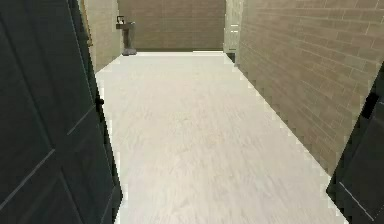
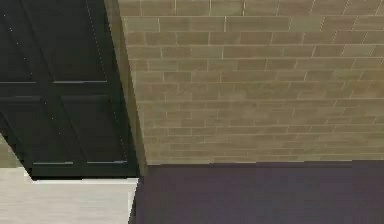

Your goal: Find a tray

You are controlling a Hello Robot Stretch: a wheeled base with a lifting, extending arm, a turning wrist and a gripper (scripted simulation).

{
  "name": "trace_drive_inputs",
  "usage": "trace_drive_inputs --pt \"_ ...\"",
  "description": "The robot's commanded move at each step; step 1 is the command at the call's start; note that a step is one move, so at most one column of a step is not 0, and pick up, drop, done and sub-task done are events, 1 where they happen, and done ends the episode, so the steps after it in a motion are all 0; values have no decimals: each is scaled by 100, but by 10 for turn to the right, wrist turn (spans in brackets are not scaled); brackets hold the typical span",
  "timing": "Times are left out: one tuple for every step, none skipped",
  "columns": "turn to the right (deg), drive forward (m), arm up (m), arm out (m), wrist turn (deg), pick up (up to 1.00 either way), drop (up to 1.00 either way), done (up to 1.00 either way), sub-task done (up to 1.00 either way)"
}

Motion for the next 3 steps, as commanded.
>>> trace_drive_inputs --pt "0 100 0 0 0 0 0 0 0" --pt "-30 0 0 0 0 0 0 0 0" --pt "0 50 0 0 0 0 0 0 0"
